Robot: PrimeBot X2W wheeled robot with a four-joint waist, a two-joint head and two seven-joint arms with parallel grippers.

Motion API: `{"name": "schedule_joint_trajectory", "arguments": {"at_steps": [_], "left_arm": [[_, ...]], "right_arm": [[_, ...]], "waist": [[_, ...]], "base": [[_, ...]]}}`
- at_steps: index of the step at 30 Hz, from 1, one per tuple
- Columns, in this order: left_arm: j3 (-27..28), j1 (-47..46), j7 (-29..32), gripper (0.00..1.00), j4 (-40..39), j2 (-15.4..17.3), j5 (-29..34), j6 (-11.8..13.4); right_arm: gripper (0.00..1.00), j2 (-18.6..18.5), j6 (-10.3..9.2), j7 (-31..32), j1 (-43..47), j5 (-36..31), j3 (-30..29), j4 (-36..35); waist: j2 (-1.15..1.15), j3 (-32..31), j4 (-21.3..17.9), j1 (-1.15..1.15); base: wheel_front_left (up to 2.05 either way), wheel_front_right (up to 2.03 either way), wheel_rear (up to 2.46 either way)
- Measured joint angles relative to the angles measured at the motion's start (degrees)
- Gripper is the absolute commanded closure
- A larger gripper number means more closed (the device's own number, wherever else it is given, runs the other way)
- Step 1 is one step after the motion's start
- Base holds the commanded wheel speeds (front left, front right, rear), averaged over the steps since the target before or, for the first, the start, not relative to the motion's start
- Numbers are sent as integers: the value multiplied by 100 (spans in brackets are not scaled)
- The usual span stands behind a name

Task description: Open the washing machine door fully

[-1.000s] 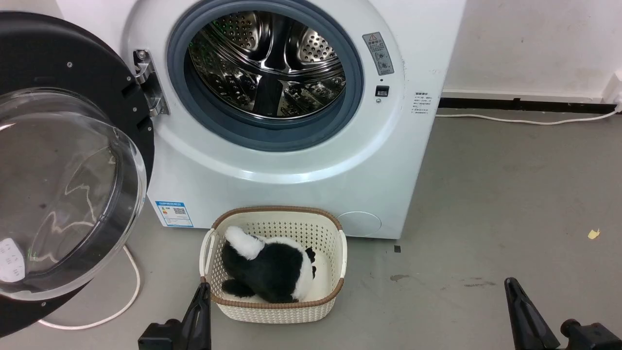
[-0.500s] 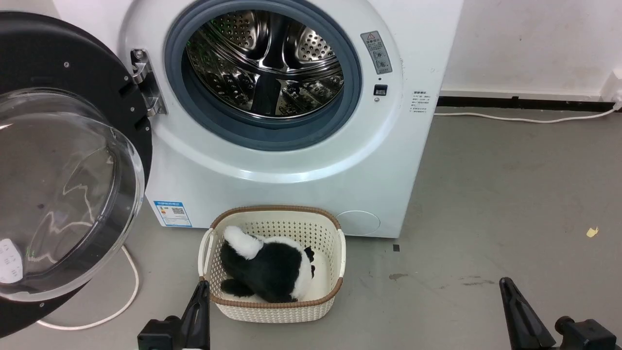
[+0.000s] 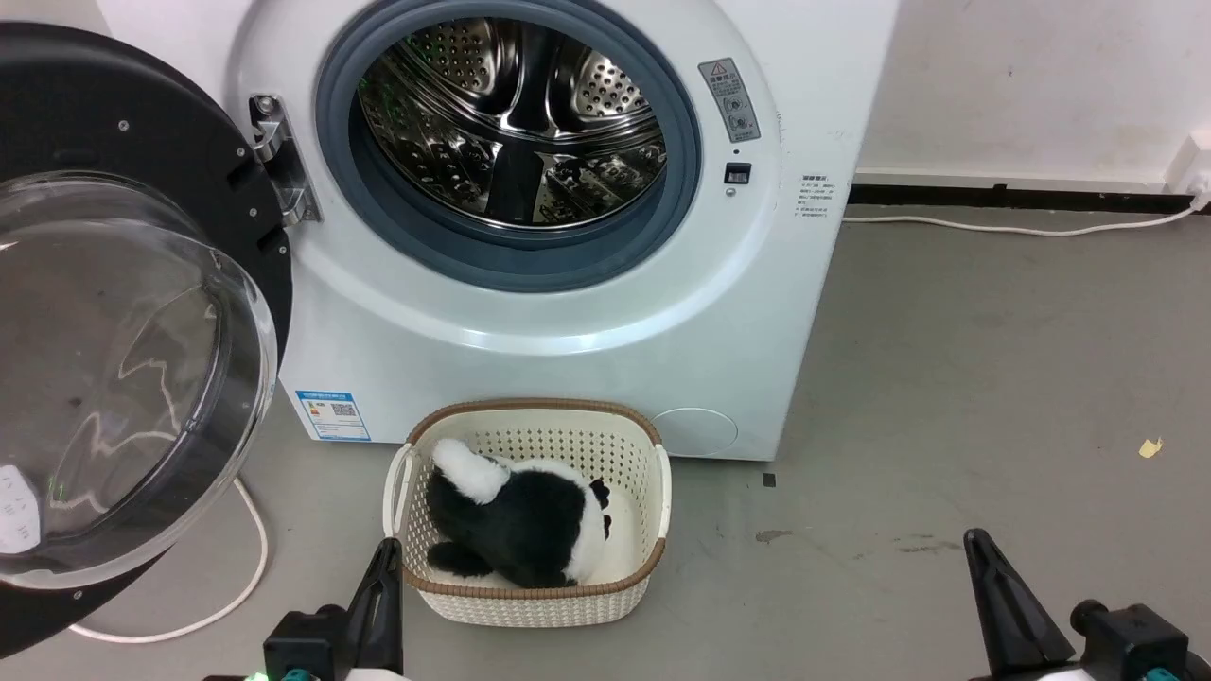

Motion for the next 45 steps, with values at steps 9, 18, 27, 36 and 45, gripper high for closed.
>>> {"name": "schedule_joint_trajectory", "arguments": {"at_steps": [9, 18, 27, 36, 45], "left_arm": [[29, -60, 109, 100, -74, -10, 70, -41], [75, -70, 205, 100, -148, -16, 121, -46], [154, -94, 344, 100, -218, -27, 186, -67], [192, -128, 443, 100, -288, -41, 265, -92], [225, -186, 544, 100, -353, -51, 322, -120]], "right_arm": [[100, 0, 0, 114, -31, -45, 26, -20], [100, 0, 0, 220, -125, -62, 58, -48], [100, 0, 0, 350, -166, -122, 92, -78], [100, 0, 0, 454, -241, -159, 131, -116], [100, 0, 0, 553, -257, -218, 156, -147]], "waist": [[0, 10, -15, 0], [0, 20, -30, 0], [0, 32, -49, 0], [0, 43, -64, 0], [0, 53, -80, 0]], "base": [[0, 0, 0], [0, 0, 0], [0, 0, 0], [0, 0, 0], [0, 0, 0]]}}
